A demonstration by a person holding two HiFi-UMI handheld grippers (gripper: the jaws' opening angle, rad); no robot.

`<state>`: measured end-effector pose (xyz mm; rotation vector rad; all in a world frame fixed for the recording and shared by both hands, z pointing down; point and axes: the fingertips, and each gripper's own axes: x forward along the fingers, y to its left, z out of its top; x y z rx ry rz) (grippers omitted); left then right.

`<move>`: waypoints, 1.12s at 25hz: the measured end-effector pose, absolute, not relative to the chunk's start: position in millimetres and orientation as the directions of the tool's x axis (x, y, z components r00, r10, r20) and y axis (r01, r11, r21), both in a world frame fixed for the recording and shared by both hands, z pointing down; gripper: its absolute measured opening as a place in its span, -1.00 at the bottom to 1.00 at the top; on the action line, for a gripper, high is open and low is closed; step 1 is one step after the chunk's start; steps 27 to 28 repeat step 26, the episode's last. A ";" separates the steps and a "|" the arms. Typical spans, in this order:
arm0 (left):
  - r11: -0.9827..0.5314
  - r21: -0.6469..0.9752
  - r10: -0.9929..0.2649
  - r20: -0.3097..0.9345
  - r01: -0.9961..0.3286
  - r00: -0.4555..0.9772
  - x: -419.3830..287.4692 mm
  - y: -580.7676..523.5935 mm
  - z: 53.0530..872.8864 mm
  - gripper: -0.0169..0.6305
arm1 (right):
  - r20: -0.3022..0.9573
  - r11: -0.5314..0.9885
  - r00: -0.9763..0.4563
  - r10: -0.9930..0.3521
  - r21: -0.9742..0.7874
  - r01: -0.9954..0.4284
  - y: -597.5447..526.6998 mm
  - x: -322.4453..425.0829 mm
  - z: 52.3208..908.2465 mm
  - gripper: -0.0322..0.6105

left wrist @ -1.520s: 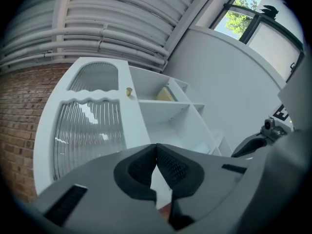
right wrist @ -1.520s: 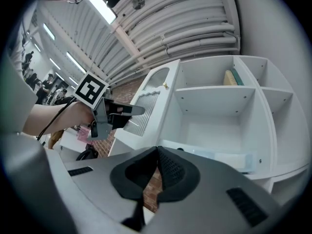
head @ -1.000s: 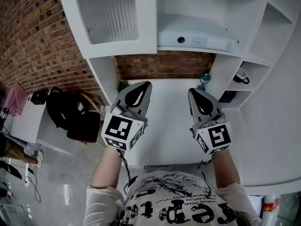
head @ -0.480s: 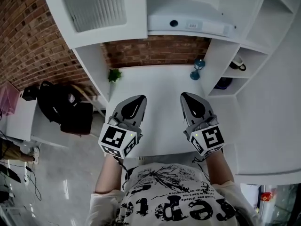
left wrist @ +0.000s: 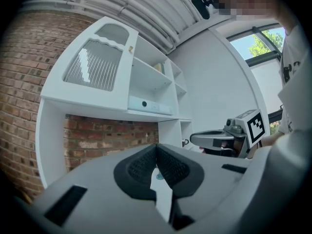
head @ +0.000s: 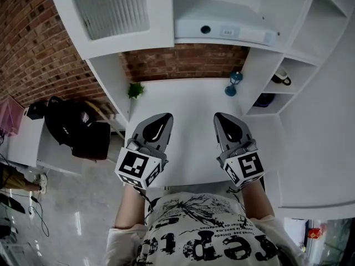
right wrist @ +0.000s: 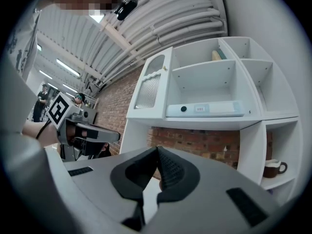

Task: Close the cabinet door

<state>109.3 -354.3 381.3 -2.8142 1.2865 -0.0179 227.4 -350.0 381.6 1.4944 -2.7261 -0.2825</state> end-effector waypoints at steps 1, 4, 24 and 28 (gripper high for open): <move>-0.653 -0.049 -0.756 -0.015 -0.755 0.655 109.7 -353.7 379.0 -0.91 | -0.069 0.532 -0.548 -0.833 0.169 -0.830 -349.5 226.4 381.2 -0.86; -0.651 -0.057 -0.757 -0.022 -0.757 0.653 109.1 -353.9 375.9 -0.91 | -0.066 0.547 -0.566 -0.822 0.187 -0.816 -348.3 221.3 381.7 -0.86; -0.630 -0.050 -0.775 -0.030 -0.775 0.632 105.6 -361.7 372.7 -0.91 | -0.054 0.506 -0.525 -0.849 0.202 -0.839 -358.5 227.1 382.1 -0.86; -0.628 -0.051 -0.776 -0.030 -0.776 0.630 105.8 -364.0 370.8 -0.91 | -0.055 0.506 -0.526 -0.849 0.207 -0.838 -359.4 226.7 380.5 -0.86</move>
